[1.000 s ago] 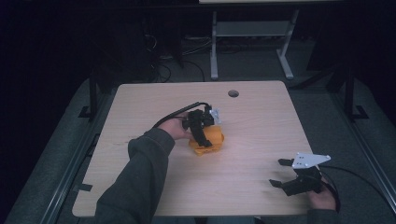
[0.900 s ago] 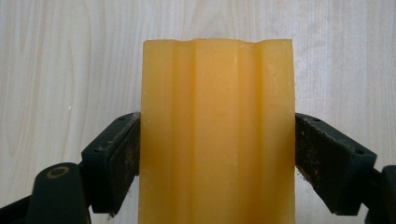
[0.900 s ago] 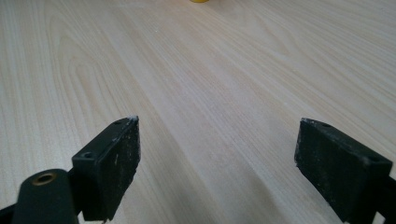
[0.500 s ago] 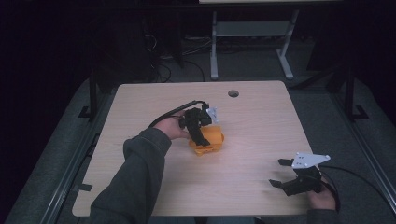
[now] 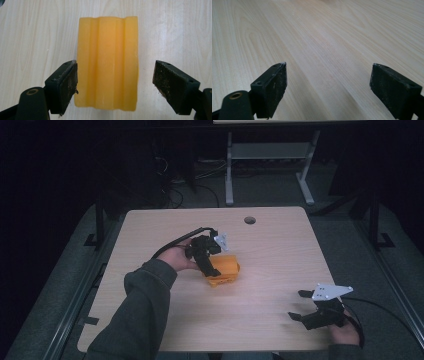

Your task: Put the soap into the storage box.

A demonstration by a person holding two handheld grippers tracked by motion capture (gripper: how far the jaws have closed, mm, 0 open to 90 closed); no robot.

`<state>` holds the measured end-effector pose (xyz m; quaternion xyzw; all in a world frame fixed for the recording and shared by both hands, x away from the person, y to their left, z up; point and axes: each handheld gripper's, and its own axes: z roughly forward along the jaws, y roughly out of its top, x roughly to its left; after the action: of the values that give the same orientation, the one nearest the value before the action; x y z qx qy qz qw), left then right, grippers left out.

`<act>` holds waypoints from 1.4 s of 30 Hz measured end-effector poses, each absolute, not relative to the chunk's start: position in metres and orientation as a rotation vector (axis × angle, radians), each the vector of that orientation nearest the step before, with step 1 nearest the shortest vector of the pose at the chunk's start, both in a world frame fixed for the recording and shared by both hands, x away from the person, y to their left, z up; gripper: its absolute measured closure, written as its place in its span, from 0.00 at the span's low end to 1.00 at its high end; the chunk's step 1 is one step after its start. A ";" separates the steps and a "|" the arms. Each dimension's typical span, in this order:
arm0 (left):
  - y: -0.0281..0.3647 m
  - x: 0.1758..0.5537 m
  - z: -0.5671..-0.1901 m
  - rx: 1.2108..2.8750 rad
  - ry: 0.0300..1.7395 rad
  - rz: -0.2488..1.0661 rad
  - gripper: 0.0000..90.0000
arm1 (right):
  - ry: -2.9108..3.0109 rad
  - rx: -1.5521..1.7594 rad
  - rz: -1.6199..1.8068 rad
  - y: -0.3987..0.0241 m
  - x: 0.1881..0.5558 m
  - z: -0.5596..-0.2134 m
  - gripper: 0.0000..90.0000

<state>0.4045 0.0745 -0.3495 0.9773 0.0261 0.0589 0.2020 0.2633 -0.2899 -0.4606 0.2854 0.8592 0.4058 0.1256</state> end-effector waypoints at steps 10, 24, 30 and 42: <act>0.087 0.399 -0.349 2.718 0.104 0.162 0.21 | 2.493 0.844 1.171 -0.290 0.264 -0.460 0.15; 0.090 0.389 -0.351 2.696 0.108 0.164 0.21 | 2.490 0.849 1.165 -0.289 0.264 -0.461 0.15; 0.097 0.382 -0.349 2.682 0.098 0.183 0.22 | 2.491 0.855 1.163 -0.289 0.264 -0.461 0.15; 0.113 0.370 -0.348 2.650 0.121 0.198 0.22 | 2.492 0.850 1.149 -0.288 0.265 -0.461 0.15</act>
<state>0.3699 0.1130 -0.3484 0.9674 0.0441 0.0721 0.2385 0.2654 -0.2877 -0.4613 0.2932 0.8597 0.3964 0.1337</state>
